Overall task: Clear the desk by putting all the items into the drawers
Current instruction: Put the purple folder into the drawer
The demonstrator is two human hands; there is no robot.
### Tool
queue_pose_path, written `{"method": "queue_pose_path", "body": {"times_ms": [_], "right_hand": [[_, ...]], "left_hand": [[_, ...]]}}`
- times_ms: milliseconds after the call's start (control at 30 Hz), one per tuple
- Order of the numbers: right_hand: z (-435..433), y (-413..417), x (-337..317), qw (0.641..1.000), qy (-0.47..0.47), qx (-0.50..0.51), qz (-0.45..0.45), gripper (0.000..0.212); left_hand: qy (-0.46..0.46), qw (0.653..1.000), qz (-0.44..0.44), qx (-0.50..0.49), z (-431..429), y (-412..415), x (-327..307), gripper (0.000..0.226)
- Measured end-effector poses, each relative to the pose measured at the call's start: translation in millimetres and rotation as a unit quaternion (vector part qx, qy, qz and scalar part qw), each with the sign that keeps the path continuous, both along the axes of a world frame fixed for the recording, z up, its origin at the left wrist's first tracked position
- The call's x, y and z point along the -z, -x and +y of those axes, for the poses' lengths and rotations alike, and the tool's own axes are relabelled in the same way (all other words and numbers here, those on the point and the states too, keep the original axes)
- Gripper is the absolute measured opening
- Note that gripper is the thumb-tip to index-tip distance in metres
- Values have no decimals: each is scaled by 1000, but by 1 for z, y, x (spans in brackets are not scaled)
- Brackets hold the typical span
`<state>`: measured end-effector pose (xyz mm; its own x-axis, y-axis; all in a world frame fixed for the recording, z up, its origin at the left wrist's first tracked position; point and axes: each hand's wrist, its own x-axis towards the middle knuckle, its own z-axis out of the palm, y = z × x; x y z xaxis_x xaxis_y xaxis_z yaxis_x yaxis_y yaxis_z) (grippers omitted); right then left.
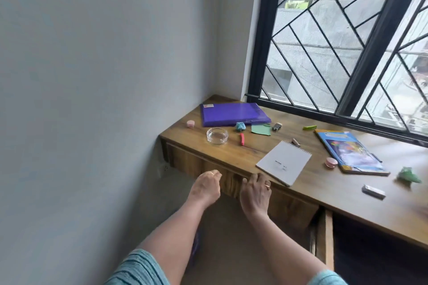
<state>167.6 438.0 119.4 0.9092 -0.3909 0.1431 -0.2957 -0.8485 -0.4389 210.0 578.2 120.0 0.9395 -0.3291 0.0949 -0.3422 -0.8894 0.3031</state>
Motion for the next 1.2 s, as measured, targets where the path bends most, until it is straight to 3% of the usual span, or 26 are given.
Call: {"method": "queue_pose_path", "body": {"times_ms": [300, 433, 567, 700, 800, 1000, 1133, 1200], "right_hand": [[-44, -181, -24, 999, 1, 22, -28, 33], [-80, -278, -25, 999, -25, 35, -8, 30], [-126, -371, -18, 998, -15, 32, 56, 31], [-161, -444, -7, 990, -33, 40, 129, 43], [-177, -477, -4, 982, -63, 64, 166, 47], [-185, -511, 6, 964, -105, 134, 204, 43], [-186, -525, 4, 947, -148, 183, 218, 55], [-192, -532, 4, 941, -174, 195, 213, 55]], "left_hand": [[43, 995, 6, -86, 7, -159, -40, 41], [66, 986, 65, -142, -6, -259, -48, 38], [35, 966, 152, -205, -25, -359, -52, 37], [-50, 962, 194, -186, -38, -424, -51, 39], [-55, 948, 243, -196, -43, -460, -37, 41], [156, 871, 337, -323, -51, -499, -19, 41], [238, 835, 349, -353, -50, -511, -6, 20], [288, 814, 341, -371, -49, -517, -4, 33]]}}
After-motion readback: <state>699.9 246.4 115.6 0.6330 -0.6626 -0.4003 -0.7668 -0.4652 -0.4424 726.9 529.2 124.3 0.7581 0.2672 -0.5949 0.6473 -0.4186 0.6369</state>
